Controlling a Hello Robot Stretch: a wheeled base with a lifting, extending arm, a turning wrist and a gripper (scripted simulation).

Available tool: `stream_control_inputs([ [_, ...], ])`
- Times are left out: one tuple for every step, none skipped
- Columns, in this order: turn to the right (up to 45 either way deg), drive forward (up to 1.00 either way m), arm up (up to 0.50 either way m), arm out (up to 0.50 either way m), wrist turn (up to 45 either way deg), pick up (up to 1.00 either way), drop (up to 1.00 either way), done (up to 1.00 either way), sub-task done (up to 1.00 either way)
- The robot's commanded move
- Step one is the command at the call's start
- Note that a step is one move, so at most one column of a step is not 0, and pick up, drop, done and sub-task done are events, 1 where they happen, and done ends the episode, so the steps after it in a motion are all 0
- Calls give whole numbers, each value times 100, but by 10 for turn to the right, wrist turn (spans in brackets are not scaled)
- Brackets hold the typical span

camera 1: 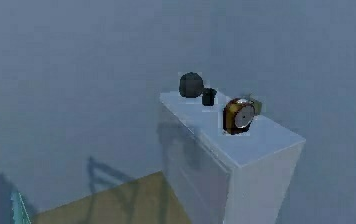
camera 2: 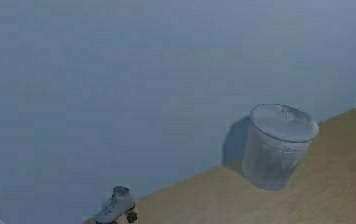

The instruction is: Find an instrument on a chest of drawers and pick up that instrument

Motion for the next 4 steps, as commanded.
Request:
stream_control_inputs([
  [450, 0, 0, 0, 0, 0, 0, 0, 0],
  [450, 0, 0, 0, 0, 0, 0, 0, 0],
  [210, 0, 0, 0, 0, 0, 0, 0, 0],
  [0, 10, 0, 0, 0, 0, 0, 0, 0],
])
